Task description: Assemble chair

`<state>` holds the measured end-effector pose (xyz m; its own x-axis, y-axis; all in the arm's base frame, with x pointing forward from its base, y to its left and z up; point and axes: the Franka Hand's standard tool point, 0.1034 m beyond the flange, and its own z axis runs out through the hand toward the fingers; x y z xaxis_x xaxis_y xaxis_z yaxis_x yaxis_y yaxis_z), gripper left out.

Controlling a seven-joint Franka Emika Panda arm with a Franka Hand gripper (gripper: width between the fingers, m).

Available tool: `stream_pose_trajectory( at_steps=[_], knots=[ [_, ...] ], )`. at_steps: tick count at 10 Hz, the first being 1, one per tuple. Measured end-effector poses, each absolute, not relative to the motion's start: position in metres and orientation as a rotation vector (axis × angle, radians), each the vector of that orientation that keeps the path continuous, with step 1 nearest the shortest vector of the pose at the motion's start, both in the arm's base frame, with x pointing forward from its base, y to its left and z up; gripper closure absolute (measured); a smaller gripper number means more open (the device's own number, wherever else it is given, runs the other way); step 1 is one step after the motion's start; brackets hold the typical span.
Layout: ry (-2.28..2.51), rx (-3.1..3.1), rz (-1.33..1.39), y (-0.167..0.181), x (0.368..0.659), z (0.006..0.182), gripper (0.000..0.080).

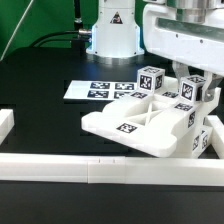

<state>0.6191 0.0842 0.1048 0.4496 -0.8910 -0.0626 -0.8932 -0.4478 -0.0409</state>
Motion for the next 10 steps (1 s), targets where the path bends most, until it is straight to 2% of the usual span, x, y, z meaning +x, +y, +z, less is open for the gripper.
stream_pose_trajectory(
  at_steps=[10],
  knots=[
    [2.395, -1.861, 0.070, 0.098, 0.624, 0.105, 0.0533]
  ],
)
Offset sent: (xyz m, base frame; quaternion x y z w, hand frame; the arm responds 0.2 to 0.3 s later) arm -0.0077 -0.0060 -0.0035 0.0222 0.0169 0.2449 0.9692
